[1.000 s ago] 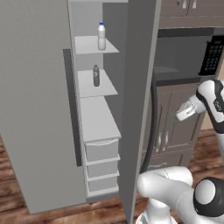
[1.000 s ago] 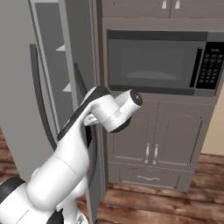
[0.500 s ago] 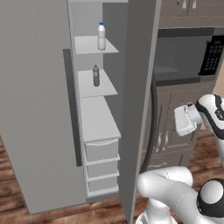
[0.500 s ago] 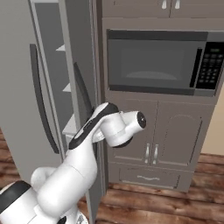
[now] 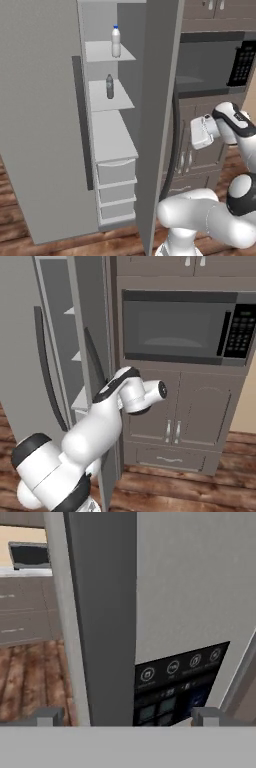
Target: Take the bottled waters from the counter and place them in the freezer to freeze. Close the freezer door after placing the bottles.
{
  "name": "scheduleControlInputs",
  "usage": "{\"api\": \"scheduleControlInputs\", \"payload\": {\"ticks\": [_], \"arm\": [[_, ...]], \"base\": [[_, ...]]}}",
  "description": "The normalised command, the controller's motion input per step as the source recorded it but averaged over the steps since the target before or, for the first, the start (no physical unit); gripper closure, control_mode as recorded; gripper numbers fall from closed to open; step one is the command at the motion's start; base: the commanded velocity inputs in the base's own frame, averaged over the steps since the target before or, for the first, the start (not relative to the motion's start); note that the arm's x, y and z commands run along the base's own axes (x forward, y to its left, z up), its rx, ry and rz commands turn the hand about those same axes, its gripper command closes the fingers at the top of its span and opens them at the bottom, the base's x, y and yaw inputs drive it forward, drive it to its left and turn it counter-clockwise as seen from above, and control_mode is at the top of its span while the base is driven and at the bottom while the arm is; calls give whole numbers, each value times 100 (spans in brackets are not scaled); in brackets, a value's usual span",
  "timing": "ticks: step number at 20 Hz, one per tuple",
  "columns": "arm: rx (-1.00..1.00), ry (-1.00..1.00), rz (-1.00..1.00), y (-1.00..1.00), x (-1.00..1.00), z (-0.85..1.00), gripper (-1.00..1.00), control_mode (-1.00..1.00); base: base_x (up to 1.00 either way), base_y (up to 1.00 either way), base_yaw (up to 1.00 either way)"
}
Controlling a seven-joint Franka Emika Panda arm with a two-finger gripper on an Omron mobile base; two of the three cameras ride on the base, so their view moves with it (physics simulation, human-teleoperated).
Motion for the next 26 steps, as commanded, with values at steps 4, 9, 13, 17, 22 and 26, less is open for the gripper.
{"api": "scheduleControlInputs", "payload": {"ticks": [4, 9, 13, 17, 22, 26], "arm": [[4, 0, 6, 7, 12, -3, -100, -100], [5, -1, 12, 6, -11, 0, -100, -100], [2, 0, 17, 24, -9, 0, -100, -100], [0, 0, 12, 42, 0, 0, -100, -100], [0, 0, 7, 36, 0, -1, -100, -100], [0, 0, 4, 31, 0, 0, -100, -100]], "base": [[0, 0, 0], [0, 0, 0], [0, 0, 0], [0, 0, 0], [0, 0, 0], [0, 0, 0]]}}
